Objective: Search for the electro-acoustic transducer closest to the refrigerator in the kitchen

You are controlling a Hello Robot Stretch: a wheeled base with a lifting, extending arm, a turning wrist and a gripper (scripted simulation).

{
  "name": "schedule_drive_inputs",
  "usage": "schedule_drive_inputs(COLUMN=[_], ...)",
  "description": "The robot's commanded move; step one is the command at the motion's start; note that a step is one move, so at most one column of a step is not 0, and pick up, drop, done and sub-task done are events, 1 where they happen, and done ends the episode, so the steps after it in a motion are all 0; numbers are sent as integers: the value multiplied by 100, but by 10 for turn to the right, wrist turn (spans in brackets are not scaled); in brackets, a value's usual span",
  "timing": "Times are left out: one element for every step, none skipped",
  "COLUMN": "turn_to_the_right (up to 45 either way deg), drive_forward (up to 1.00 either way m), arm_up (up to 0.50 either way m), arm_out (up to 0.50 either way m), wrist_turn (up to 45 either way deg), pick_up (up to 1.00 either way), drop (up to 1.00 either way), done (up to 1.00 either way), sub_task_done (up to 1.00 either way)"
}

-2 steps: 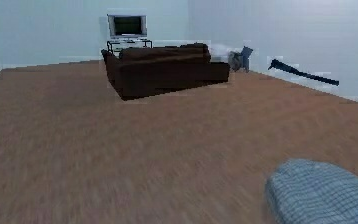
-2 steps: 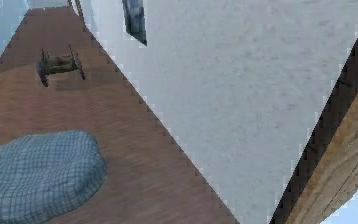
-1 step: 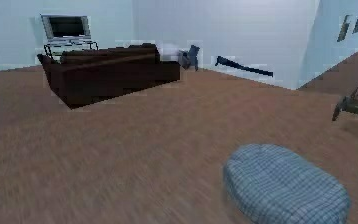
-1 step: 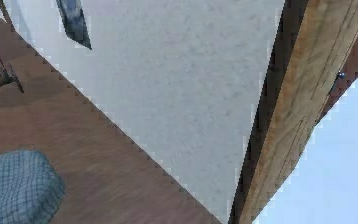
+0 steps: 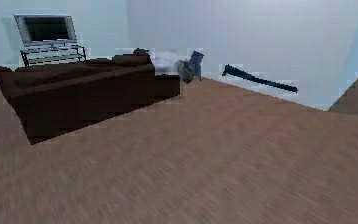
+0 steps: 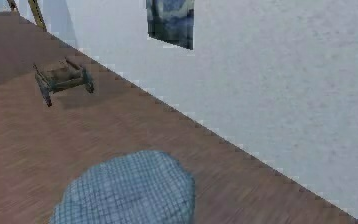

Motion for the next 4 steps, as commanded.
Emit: schedule_drive_inputs(turn_to_the_right=[0, 450, 30, -450], drive_forward=[65, 0, 0, 0], arm_up=[0, 0, 0, 0], arm_out=[0, 0, 0, 0], wrist_turn=[0, 0, 0, 0], pick_up=[0, 0, 0, 0], drop=[0, 0, 0, 0], done=[0, 0, 0, 0], sub_task_done=[0, 0, 0, 0])
